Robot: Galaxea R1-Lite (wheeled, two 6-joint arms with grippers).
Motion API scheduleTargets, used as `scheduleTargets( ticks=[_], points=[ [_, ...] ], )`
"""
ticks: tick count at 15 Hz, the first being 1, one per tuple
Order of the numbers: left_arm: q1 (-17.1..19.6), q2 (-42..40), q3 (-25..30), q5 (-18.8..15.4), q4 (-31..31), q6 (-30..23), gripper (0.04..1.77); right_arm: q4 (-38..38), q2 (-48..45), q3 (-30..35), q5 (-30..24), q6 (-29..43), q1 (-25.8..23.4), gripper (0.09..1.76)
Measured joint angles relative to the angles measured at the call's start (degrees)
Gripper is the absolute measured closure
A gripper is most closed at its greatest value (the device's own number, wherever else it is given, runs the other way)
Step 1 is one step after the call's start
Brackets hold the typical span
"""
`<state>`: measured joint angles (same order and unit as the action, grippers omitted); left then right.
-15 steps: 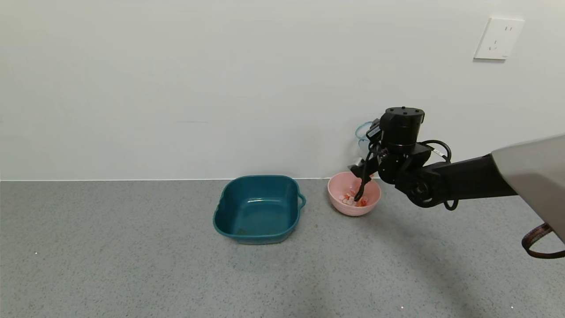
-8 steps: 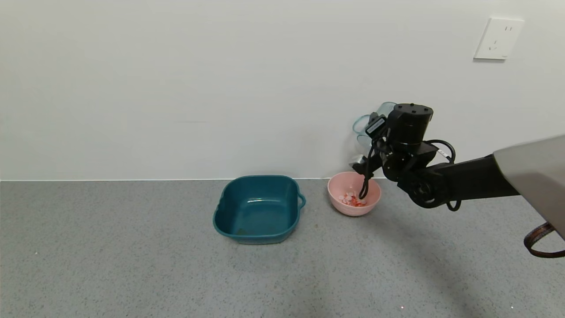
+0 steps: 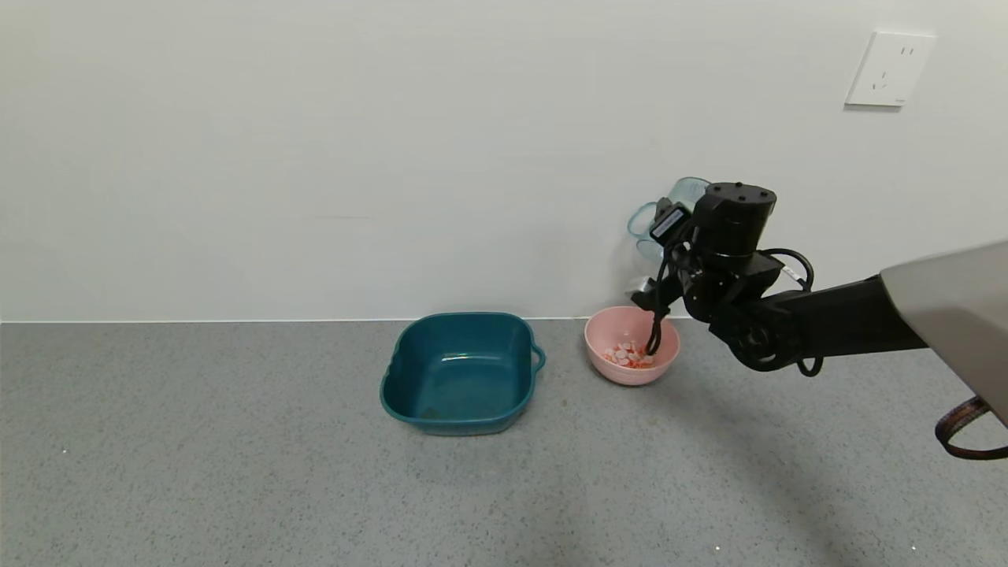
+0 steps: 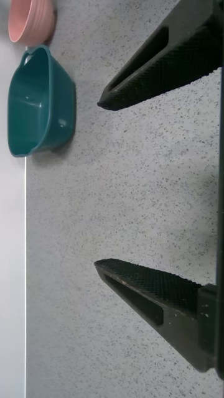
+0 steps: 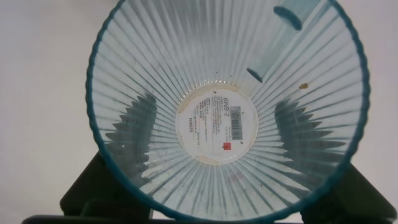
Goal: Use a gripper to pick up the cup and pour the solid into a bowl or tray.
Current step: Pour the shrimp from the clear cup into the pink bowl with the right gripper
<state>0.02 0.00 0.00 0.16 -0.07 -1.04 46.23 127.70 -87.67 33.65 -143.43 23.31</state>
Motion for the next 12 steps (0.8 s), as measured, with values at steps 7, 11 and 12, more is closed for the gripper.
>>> scheduleTargets(
  ticks=[7,11,12],
  points=[
    [0.02,0.0,0.0,0.0,0.0,0.0,0.09,3.33,-3.24,1.84,5.27,15.71,-1.05,0.51],
    [0.02,0.0,0.0,0.0,0.0,0.0,0.09,3.05,-7.72,9.36,8.39,31.96,-1.23,0.51],
    [0.02,0.0,0.0,-0.02,0.0,0.0,0.09,3.02,-8.68,11.11,8.47,36.02,-1.54,0.51]
  ],
)
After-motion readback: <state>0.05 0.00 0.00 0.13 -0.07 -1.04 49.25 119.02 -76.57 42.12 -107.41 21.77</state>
